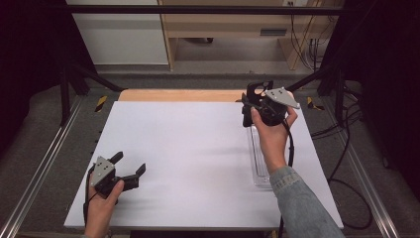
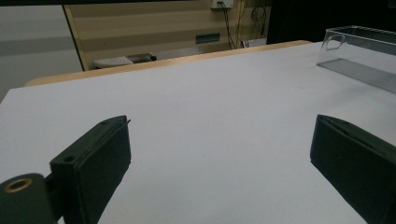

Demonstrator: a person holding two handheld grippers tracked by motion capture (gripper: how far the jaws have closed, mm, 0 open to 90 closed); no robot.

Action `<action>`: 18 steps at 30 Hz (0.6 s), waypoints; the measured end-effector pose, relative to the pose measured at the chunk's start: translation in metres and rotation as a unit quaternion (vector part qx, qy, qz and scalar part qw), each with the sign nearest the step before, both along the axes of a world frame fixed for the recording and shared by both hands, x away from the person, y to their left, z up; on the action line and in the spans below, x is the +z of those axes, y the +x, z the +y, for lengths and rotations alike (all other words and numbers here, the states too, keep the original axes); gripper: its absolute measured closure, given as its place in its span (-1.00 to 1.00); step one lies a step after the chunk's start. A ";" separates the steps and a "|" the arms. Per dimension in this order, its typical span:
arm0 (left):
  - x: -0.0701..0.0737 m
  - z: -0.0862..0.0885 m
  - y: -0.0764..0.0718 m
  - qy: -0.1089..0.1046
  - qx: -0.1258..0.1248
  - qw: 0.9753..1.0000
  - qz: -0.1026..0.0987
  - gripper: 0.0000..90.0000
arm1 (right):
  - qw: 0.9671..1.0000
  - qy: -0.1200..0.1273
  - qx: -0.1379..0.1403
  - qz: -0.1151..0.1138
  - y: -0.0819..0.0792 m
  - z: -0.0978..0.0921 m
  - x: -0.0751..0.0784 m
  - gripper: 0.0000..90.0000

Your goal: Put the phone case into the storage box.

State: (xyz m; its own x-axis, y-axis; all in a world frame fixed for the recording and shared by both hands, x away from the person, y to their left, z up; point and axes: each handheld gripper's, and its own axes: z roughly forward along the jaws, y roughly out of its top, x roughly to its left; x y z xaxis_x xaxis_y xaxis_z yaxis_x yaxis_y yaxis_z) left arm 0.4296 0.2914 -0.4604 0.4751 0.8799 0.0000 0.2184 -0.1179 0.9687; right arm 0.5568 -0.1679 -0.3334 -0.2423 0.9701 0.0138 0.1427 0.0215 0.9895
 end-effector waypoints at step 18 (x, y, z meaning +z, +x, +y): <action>-0.003 0.001 0.003 0.001 0.001 1.000 0.005 -0.89 | 0.997 0.003 -0.077 0.020 0.045 -0.036 -0.019 -0.69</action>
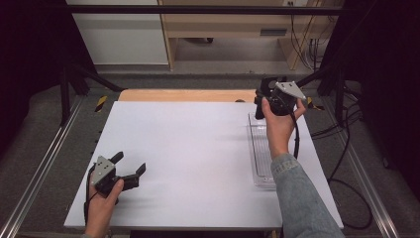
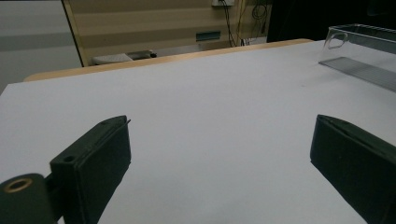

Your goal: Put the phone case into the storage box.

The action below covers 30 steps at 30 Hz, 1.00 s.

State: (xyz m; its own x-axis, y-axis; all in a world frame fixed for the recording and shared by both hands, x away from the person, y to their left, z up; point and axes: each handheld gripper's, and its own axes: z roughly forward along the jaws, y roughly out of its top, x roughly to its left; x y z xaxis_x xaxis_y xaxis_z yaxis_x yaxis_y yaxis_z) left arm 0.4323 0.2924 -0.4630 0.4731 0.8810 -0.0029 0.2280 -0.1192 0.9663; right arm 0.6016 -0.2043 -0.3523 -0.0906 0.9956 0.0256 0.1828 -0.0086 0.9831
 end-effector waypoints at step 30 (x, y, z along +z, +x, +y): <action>0.000 0.000 0.000 -0.001 -0.002 1.000 0.002 -0.89 | 1.000 0.014 -0.001 0.022 0.011 -0.010 -0.026 -0.70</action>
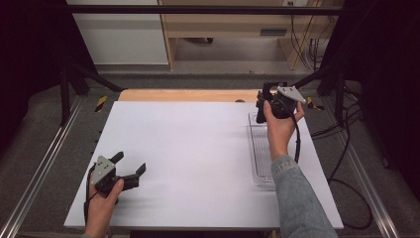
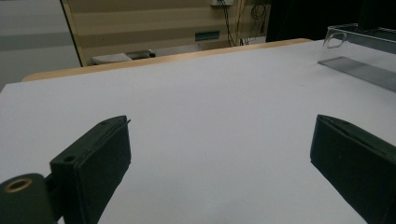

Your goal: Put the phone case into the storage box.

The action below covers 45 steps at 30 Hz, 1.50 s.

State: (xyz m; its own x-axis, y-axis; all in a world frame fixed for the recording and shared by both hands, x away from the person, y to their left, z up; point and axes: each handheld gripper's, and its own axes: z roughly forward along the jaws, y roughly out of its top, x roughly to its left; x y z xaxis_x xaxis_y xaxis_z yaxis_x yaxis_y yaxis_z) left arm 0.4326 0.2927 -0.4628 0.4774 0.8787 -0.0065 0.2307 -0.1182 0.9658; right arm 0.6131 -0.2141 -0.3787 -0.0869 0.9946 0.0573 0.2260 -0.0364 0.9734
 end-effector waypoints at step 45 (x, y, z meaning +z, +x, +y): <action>-0.001 -0.003 0.001 0.004 -0.011 1.000 0.002 -0.89 | 0.999 -0.010 -0.008 0.044 0.021 0.018 -0.040 -0.70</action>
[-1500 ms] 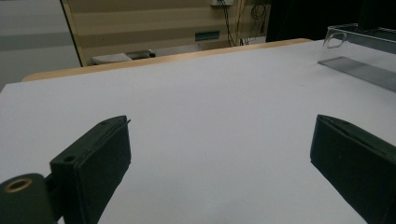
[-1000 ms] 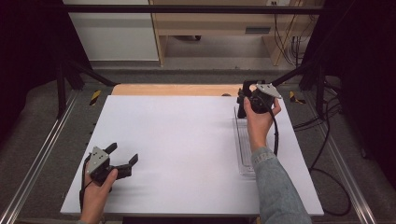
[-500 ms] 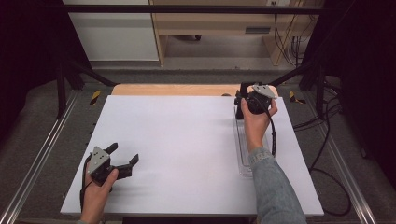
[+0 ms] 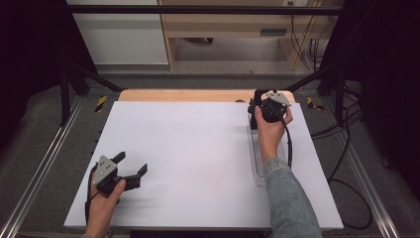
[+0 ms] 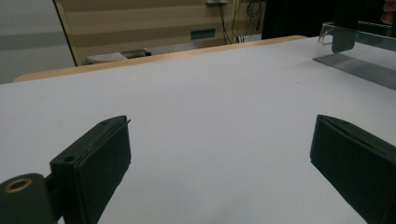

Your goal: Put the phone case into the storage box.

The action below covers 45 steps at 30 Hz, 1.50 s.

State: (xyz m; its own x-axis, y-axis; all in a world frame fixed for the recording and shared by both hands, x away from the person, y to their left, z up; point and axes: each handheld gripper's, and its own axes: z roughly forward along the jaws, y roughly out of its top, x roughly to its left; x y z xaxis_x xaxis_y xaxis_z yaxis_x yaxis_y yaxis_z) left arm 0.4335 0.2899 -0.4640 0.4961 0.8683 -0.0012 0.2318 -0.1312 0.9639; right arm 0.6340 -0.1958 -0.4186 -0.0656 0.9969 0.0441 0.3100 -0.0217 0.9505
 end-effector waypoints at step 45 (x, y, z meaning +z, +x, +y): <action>-0.001 -0.001 0.000 0.001 -0.003 1.000 0.002 -0.89 | 0.999 -0.023 0.005 0.025 0.003 0.005 -0.014 -0.72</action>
